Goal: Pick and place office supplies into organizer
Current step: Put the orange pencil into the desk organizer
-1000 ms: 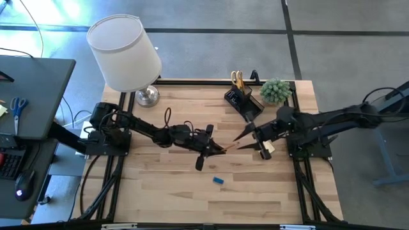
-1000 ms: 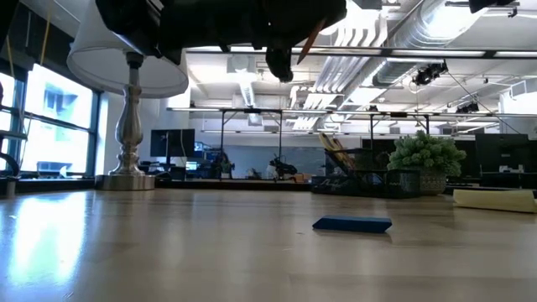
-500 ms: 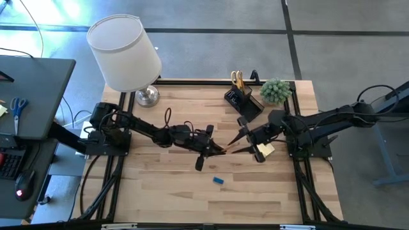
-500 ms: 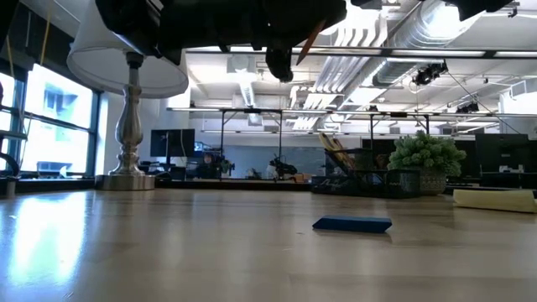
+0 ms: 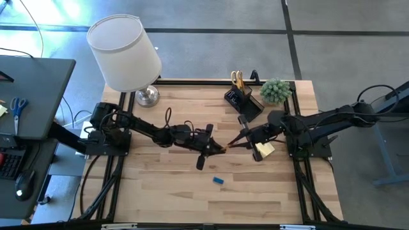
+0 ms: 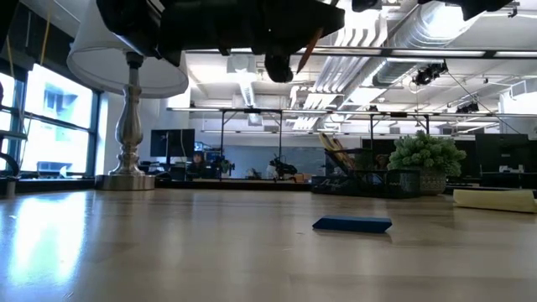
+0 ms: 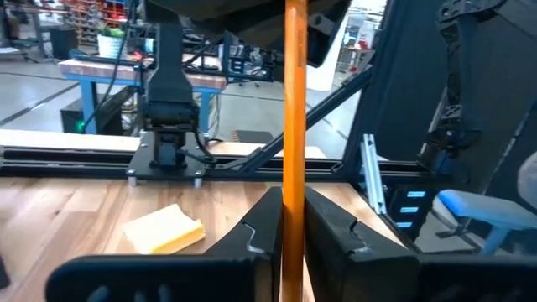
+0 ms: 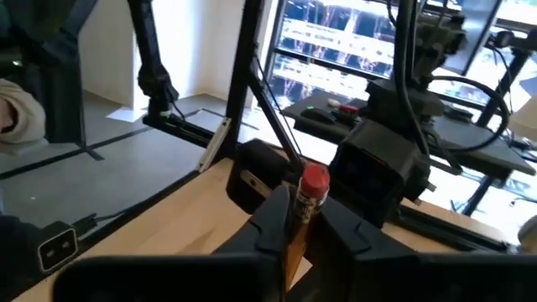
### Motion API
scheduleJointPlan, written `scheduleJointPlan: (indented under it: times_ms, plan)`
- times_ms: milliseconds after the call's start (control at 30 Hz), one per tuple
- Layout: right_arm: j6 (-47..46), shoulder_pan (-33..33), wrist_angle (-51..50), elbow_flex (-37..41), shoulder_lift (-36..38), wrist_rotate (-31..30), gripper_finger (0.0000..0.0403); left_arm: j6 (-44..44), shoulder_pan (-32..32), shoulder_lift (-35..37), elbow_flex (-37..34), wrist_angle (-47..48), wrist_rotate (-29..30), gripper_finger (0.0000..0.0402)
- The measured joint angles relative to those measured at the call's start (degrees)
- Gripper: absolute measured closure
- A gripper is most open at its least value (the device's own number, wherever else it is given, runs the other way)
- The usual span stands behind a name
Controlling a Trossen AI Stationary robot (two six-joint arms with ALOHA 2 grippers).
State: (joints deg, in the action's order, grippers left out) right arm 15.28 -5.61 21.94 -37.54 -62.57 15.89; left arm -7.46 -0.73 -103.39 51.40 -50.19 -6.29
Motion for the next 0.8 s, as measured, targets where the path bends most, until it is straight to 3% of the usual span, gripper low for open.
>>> scheduleJointPlan:
  times_ms: [367,567,800]
  plan:
    - [-1.94,1.42,-7.53,0.00,0.49,-12.47,0.0394,-0.31,0.72,2.56,-0.04,9.35,10.27,0.0356]
    - [-3.89,5.35,-9.70,0.00,3.10,-14.80,0.0389,-0.31,0.83,7.81,0.09,18.63,18.71,0.0285]
    - [-5.56,8.51,-11.16,0.00,4.15,-12.98,0.0393,-0.49,0.79,9.20,0.09,21.88,19.85,0.0198]
